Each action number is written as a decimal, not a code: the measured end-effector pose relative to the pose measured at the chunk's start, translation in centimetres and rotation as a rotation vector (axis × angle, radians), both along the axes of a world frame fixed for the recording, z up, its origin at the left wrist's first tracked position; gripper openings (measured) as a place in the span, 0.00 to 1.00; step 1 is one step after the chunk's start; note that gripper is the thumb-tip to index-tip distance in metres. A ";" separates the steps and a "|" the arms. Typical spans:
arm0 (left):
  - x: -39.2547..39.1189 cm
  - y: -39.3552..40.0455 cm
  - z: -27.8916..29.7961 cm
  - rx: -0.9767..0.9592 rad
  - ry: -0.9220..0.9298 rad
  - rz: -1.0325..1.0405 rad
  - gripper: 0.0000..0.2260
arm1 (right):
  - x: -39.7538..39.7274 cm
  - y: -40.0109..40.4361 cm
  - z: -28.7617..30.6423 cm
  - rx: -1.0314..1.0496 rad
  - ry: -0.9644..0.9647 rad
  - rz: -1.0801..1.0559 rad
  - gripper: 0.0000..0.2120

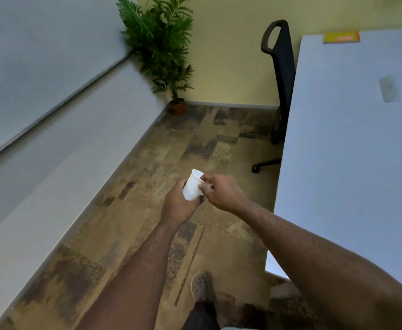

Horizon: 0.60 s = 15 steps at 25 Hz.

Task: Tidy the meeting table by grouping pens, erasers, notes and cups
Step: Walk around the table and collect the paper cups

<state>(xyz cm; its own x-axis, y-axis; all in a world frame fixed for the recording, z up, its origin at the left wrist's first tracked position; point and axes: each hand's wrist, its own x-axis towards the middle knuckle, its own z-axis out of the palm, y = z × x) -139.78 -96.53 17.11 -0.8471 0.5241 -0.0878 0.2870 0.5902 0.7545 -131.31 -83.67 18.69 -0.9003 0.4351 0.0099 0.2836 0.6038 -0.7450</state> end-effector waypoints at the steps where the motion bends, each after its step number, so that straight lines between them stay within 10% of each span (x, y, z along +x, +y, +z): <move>1: -2.3 2.0 -0.5 -0.005 -0.006 -0.032 0.23 | -1.9 1.6 -0.5 -0.002 0.005 -0.050 0.13; 15: -18.4 33.3 -3.4 -0.100 -0.098 -0.836 0.25 | -10.8 24.6 -3.3 -0.032 -0.006 -0.770 0.12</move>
<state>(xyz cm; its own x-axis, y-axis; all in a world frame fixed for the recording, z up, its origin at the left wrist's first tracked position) -158.16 -63.18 13.66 -0.1701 0.9605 -0.2201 0.5950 0.2782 0.7540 -142.15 -59.06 15.39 -0.3437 0.9389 -0.0173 0.6189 0.2127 -0.7561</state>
